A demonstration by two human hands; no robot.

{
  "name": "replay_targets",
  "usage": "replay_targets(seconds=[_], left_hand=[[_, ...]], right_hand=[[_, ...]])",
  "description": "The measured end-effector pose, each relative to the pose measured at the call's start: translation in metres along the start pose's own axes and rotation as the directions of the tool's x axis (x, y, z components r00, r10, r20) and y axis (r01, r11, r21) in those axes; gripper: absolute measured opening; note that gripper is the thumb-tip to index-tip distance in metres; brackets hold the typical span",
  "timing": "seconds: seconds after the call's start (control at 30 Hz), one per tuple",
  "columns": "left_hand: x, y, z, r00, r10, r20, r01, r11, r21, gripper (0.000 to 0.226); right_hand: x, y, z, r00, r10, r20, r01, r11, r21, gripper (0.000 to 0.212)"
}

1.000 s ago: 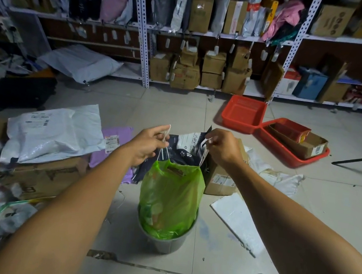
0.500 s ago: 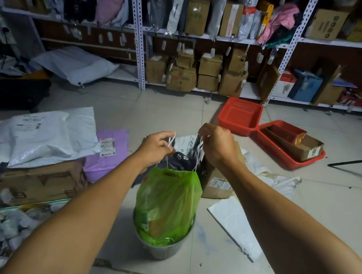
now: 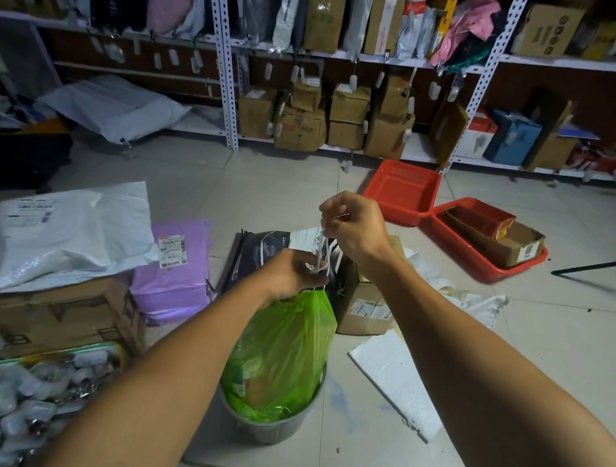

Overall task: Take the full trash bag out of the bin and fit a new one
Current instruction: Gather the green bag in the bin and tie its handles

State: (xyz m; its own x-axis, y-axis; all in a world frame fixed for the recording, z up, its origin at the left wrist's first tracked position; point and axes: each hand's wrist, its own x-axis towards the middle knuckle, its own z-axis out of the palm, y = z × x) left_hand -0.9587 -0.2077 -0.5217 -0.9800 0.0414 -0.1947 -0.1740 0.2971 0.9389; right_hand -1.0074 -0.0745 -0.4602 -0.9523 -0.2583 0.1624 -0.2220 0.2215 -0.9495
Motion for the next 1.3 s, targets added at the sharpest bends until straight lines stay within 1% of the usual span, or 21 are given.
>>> replay_targets(seconds=[0.07, 0.1, 0.17, 0.23, 0.33, 0.5, 0.6, 0.63, 0.67, 0.77, 0.8, 0.9, 1.0, 1.03, 1.13, 1.2, 1.3], left_hand=[[0.003, 0.001, 0.002, 1.000, 0.015, -0.026, -0.018, 0.996, -0.084, 0.025], [0.005, 0.001, 0.002, 0.998, 0.045, -0.039, -0.048, 0.996, -0.081, 0.027], [0.007, 0.001, 0.005, 0.996, 0.078, -0.046, -0.079, 0.996, -0.031, 0.018], [0.006, 0.002, 0.008, 0.998, 0.062, -0.019, -0.061, 0.998, 0.007, 0.004], [0.006, -0.001, 0.006, 1.000, 0.016, 0.002, -0.016, 0.996, 0.086, 0.011], [0.000, -0.005, -0.004, 0.994, -0.096, -0.045, 0.094, 0.995, -0.040, 0.021], [-0.003, -0.006, -0.009, 0.984, -0.145, -0.108, 0.129, 0.982, -0.138, 0.023], [-0.004, -0.005, -0.009, 0.981, -0.161, -0.110, 0.142, 0.976, -0.164, 0.023], [-0.006, -0.003, -0.010, 0.980, -0.170, -0.103, 0.148, 0.970, -0.193, 0.023], [-0.006, -0.001, -0.011, 0.979, -0.184, -0.088, 0.153, 0.948, -0.278, 0.024], [-0.005, -0.001, -0.011, 0.978, -0.190, -0.083, 0.159, 0.945, -0.286, 0.024], [-0.006, -0.003, -0.011, 0.979, -0.188, -0.072, 0.163, 0.949, -0.270, 0.023], [-0.007, -0.005, -0.015, 0.978, -0.182, -0.104, 0.155, 0.963, -0.222, 0.019], [-0.007, -0.006, -0.016, 0.978, -0.180, -0.106, 0.155, 0.966, -0.207, 0.019], [-0.006, -0.008, -0.019, 0.985, -0.151, -0.086, 0.132, 0.973, -0.191, 0.020], [-0.006, -0.009, -0.019, 0.987, -0.129, -0.098, 0.107, 0.973, -0.204, 0.021], [-0.006, -0.010, -0.020, 0.986, -0.116, -0.119, 0.090, 0.976, -0.200, 0.021]], right_hand=[[0.001, 0.001, -0.001, 1.000, 0.000, 0.020, 0.000, 1.000, 0.015, 0.031], [0.001, 0.000, -0.001, 1.000, 0.000, 0.031, 0.000, 1.000, 0.010, 0.030], [0.002, 0.000, -0.002, 0.999, -0.006, 0.040, 0.006, 1.000, -0.003, 0.028], [0.003, 0.001, -0.004, 1.000, -0.004, 0.019, 0.004, 1.000, 0.005, 0.026], [0.005, 0.009, -0.007, 0.999, 0.027, -0.028, -0.027, 1.000, 0.015, 0.027], [0.005, 0.030, -0.011, 0.988, 0.138, -0.074, -0.145, 0.985, -0.090, 0.034], [0.000, 0.039, -0.009, 0.983, 0.151, -0.104, -0.169, 0.967, -0.190, 0.034], [-0.002, 0.041, -0.008, 0.983, 0.162, -0.091, -0.178, 0.963, -0.204, 0.032], [-0.004, 0.041, -0.007, 0.983, 0.177, -0.049, -0.184, 0.959, -0.216, 0.026], [-0.014, 0.042, 0.000, 0.963, 0.218, 0.159, -0.185, 0.962, -0.200, 0.012], [-0.018, 0.042, 0.002, 0.956, 0.220, 0.194, -0.184, 0.965, -0.185, 0.010], [-0.022, 0.045, 0.009, 0.958, 0.200, 0.206, -0.169, 0.973, -0.157, 0.007], [-0.026, 0.046, 0.011, 0.956, 0.176, 0.236, -0.159, 0.983, -0.089, 0.009], [-0.025, 0.047, 0.012, 0.954, 0.172, 0.246, -0.154, 0.984, -0.092, 0.009], [-0.022, 0.052, 0.012, 0.964, 0.151, 0.217, -0.106, 0.972, -0.208, 0.014], [-0.019, 0.059, 0.011, 0.971, 0.130, 0.203, -0.068, 0.956, -0.286, 0.015], [-0.019, 0.067, 0.008, 0.970, 0.137, 0.201, -0.074, 0.953, -0.294, 0.014]])
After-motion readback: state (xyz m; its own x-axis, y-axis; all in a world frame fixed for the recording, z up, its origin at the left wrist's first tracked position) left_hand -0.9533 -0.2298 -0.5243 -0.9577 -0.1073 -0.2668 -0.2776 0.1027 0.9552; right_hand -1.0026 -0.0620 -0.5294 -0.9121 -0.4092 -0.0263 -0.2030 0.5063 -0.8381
